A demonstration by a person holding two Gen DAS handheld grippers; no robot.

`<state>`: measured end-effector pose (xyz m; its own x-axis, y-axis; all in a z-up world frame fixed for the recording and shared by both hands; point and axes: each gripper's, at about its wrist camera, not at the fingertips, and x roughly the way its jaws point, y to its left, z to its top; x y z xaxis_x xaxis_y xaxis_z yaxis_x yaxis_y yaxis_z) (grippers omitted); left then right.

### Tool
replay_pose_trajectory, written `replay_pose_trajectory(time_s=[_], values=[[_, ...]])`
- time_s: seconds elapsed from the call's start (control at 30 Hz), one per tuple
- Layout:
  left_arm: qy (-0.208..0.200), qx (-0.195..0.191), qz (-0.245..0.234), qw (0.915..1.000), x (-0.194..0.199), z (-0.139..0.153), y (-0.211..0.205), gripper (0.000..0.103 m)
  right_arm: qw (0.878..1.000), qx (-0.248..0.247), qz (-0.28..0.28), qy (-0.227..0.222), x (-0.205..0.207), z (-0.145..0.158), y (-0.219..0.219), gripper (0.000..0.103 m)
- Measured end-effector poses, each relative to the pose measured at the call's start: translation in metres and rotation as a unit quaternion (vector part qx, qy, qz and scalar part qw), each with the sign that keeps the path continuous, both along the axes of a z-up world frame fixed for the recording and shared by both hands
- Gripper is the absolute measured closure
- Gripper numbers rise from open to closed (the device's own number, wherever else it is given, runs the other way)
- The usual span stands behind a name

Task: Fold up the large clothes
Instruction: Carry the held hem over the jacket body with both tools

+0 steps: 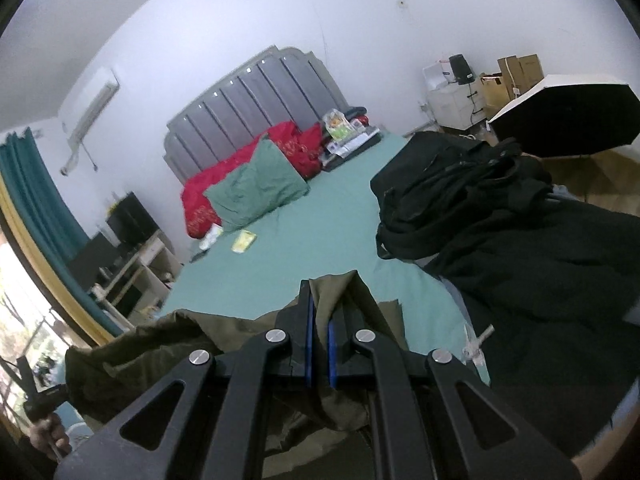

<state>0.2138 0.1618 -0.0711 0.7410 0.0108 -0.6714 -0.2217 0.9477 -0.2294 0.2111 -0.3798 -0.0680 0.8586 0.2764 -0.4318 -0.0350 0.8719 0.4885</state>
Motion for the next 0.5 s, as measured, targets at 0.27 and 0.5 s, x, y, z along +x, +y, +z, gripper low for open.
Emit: replay_pose_trajectory(time_s=[0.27,0.5], values=[[0.044,-0.003,0.005,0.9990,0.100,-0.065,0.013,0.095,0.998,-0.017,-0.009,0.059,0.090,-0.054,0.011,0.097],[0.083,-0.003,0.023,0.9963,0.166,-0.118,0.019,0.060,0.990,-0.033,-0.020,0.136,0.165,-0.111,0.022,0.095]])
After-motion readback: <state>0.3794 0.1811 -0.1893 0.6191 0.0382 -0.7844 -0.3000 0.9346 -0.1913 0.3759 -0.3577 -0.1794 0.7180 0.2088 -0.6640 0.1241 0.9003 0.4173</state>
